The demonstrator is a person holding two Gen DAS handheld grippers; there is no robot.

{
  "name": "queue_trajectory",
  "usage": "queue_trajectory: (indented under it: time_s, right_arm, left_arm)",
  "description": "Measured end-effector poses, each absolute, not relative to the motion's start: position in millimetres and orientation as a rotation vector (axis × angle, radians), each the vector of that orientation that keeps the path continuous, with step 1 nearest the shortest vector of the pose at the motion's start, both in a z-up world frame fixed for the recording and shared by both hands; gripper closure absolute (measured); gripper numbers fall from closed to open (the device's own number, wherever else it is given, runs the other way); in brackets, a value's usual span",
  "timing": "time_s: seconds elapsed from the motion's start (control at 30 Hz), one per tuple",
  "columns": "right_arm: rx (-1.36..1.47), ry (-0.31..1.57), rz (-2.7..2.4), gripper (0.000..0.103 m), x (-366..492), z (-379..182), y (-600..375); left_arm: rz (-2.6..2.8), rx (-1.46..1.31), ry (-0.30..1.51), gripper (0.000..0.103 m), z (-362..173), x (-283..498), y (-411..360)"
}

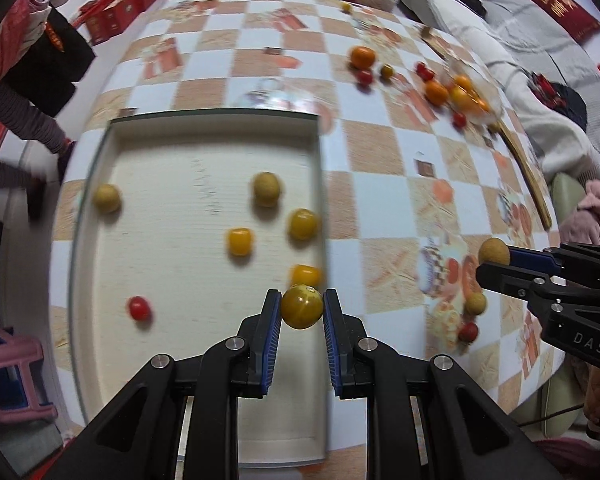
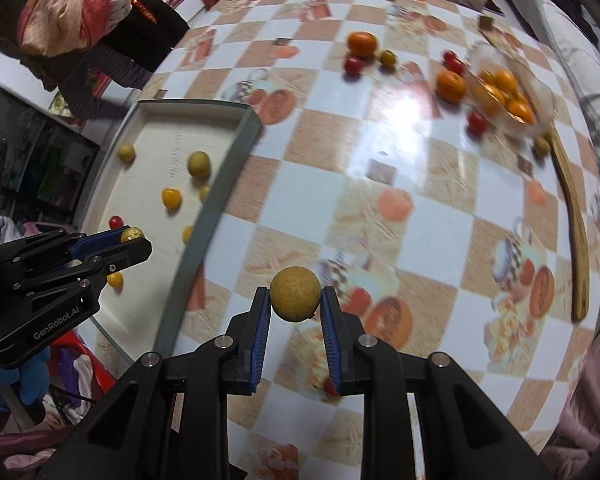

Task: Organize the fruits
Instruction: 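Carry both fruits into the white tray and open both tools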

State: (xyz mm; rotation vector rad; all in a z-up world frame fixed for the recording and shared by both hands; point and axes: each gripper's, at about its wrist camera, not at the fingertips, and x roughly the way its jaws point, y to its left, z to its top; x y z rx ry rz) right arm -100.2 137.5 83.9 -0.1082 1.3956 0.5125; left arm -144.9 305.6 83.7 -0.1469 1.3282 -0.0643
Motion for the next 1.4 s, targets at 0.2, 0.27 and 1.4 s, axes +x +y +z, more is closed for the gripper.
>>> queue_trajectory:
  time_s: [0.2,0.27,1.4]
  right_arm:
    - [-0.130,1.391,0.562,0.076,-87,87,173]
    - [-0.141,1.384,0.582,0.076,-82,88,187]
    - [-0.195,1.413,0.654,0.076,-39,76,258]
  left_arm:
    - [0.031,-0.190,1.311,0.081,80,-139,349]
    - [0.055,-0.207,1.310,0.081,77,-136,362]
    - [0.138,-0.242,1.308,0.081,60,-116,399]
